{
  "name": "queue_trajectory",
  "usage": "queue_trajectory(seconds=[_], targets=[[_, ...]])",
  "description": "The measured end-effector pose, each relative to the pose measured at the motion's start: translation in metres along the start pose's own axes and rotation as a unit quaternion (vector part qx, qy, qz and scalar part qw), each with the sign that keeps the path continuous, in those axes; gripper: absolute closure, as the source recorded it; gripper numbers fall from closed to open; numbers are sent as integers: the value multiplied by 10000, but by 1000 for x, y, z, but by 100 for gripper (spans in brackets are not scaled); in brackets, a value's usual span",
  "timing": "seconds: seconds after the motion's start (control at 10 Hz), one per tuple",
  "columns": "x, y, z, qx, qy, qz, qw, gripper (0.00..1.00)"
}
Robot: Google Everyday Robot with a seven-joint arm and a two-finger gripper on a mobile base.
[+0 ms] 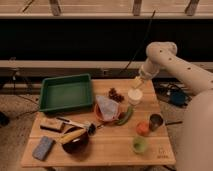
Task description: Wipe table surface with towel
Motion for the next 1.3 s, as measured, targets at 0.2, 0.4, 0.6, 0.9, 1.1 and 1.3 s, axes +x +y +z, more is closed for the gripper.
queue_trajectory(seconds=[0.2, 0.4, 0.6, 0.9, 1.1, 1.3], targets=[[18, -25, 10, 20, -46, -161, 9999, 38], [44, -57, 20, 31, -97, -404, 9991, 38], [67, -82, 29, 10, -152, -688, 9975, 38], [87, -114, 55, 37, -344, -1045, 9939, 38], [82, -117, 73, 40, -517, -1163, 9919, 38], [74, -121, 88, 72, -694, -1246, 9897, 38]])
